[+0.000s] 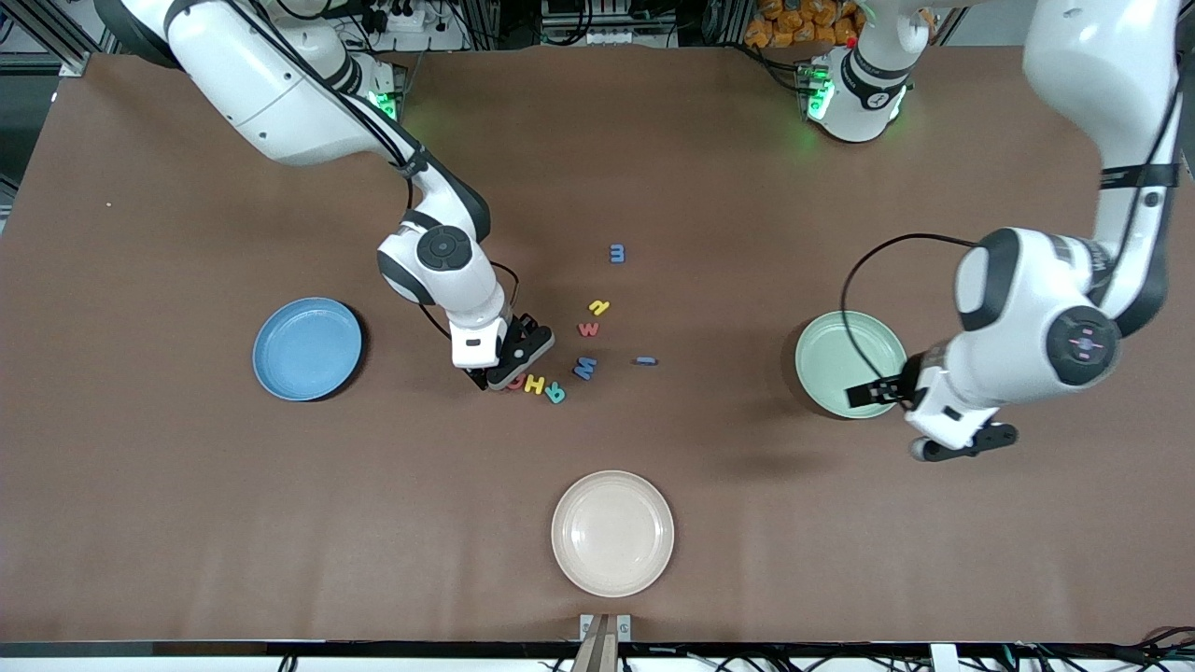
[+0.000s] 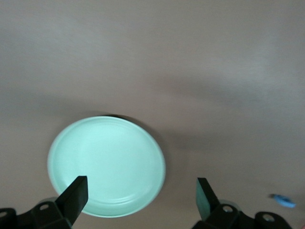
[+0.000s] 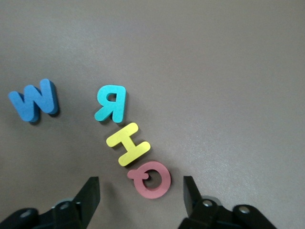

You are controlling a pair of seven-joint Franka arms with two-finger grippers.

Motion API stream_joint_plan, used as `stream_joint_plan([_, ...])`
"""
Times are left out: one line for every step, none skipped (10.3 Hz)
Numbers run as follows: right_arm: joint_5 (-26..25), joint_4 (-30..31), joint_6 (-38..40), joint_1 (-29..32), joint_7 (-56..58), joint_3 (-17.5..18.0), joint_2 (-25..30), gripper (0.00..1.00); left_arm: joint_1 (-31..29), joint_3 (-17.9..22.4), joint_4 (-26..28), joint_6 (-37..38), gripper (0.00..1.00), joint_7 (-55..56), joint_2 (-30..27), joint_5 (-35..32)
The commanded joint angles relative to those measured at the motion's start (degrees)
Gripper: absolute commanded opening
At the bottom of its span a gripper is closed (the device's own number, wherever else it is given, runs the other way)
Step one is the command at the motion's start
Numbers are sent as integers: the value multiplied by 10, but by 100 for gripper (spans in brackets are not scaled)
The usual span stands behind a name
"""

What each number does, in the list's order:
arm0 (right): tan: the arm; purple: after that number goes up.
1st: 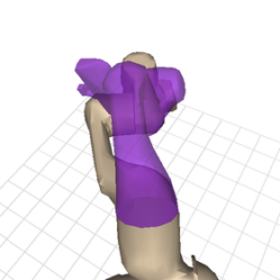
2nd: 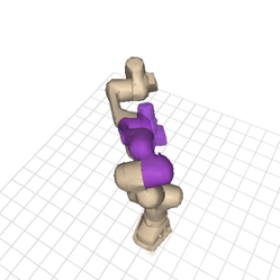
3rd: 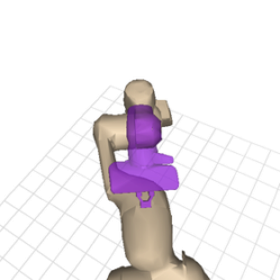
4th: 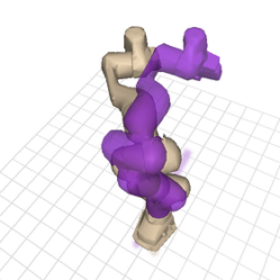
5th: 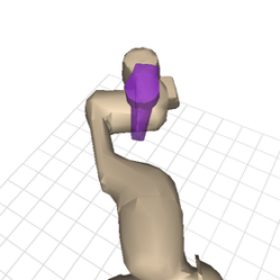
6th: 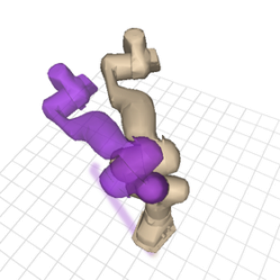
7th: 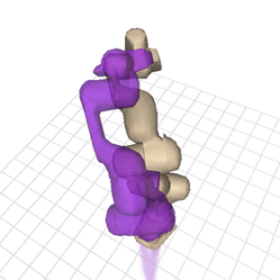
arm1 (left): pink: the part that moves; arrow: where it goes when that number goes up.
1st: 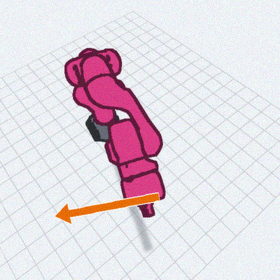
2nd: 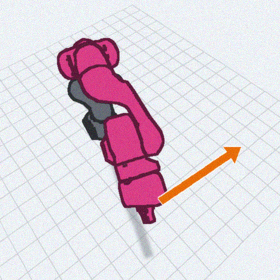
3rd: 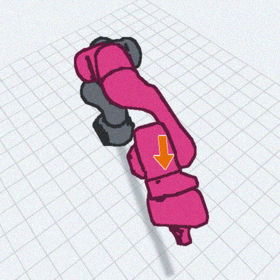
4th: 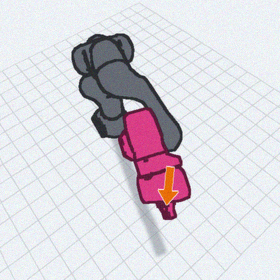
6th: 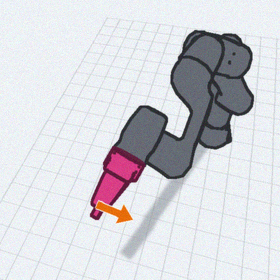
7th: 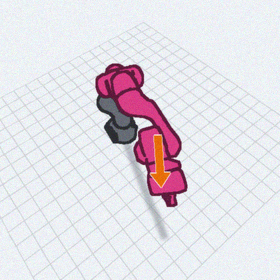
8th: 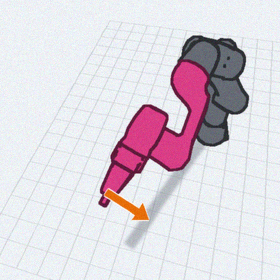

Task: Sort uppercase to blue plate, lowercase to green plate
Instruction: 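Grasp the pink Q with the right gripper while the left gripper approaches letters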

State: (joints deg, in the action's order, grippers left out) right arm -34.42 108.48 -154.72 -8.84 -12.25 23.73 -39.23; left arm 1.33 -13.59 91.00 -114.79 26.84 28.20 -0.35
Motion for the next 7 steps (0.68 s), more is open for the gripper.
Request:
stream_joint_plan([-18, -12, -5, -2, -7, -3, -12, 72, 44, -2, 105, -59, 100, 68, -61, -13])
stream_joint_plan([-18, -12, -6, -2, -7, -4, -12, 72, 63, -3, 174, -105, 100, 87, -97, -13])
stream_joint_plan([-18, -12, -6, -3, -7, -4, -14, 71, 77, -5, 244, -147, 100, 103, -138, -13])
stream_joint_plan([-18, -12, -8, -3, -7, -7, -15, 68, 89, -16, 292, -166, 100, 122, -171, -13])
stream_joint_plan([-18, -12, -17, -3, -6, -9, -16, 66, 90, -45, 302, -166, 100, 163, -180, -13])
stream_joint_plan([-19, -12, -20, -4, -6, -15, -18, 66, 91, -79, 302, -167, 100, 211, -175, -13])
stream_joint_plan([-24, -12, -25, -4, -7, -16, -21, 66, 99, -100, 303, -167, 100, 239, -173, -14])
